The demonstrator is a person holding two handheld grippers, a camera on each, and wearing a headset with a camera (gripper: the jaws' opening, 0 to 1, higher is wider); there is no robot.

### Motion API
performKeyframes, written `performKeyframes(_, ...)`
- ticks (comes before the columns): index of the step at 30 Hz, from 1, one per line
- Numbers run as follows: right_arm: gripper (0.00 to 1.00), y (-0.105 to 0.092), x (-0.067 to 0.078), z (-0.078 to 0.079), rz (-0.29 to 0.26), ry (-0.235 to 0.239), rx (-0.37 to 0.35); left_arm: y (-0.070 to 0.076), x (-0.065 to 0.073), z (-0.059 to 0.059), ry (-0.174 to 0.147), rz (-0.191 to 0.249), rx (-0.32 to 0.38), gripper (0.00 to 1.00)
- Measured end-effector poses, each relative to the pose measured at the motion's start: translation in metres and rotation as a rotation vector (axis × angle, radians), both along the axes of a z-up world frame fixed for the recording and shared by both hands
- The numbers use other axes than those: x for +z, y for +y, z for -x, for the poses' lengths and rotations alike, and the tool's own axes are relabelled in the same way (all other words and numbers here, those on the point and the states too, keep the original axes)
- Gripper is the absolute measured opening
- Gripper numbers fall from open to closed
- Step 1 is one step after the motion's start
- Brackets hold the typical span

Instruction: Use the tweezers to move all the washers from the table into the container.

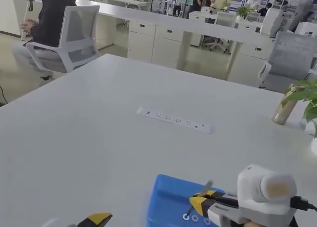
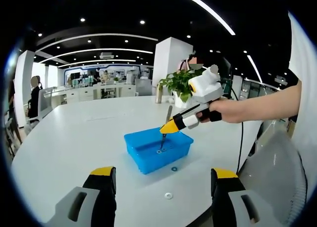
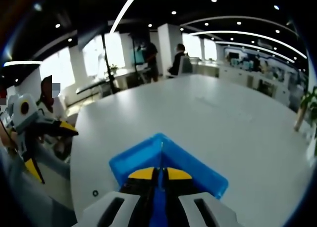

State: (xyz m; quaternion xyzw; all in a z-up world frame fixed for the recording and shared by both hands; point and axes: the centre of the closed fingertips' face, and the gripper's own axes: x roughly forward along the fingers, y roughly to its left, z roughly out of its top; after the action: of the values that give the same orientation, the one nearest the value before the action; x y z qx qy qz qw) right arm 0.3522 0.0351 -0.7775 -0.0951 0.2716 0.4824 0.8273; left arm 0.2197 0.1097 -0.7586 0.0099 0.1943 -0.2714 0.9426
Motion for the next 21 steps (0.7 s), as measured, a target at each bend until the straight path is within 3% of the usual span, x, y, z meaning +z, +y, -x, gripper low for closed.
performKeyframes(12, 0.03, 0.002, 0.033, 0.025, -0.073, -0.019, 0.016, -0.001, -0.001, 0.001, 0.002, -0.006, -0.005, 0.78)
performKeyframes(17, 0.03, 0.004, 0.033, 0.04, -0.087, -0.005, 0.035, -0.001, -0.002, 0.001, 0.005, -0.01, -0.01, 0.78)
performKeyframes(21, 0.03, 0.003, 0.022, 0.052, -0.085, 0.025, 0.05, -0.001, -0.002, 0.002, 0.008, -0.015, -0.013, 0.78)
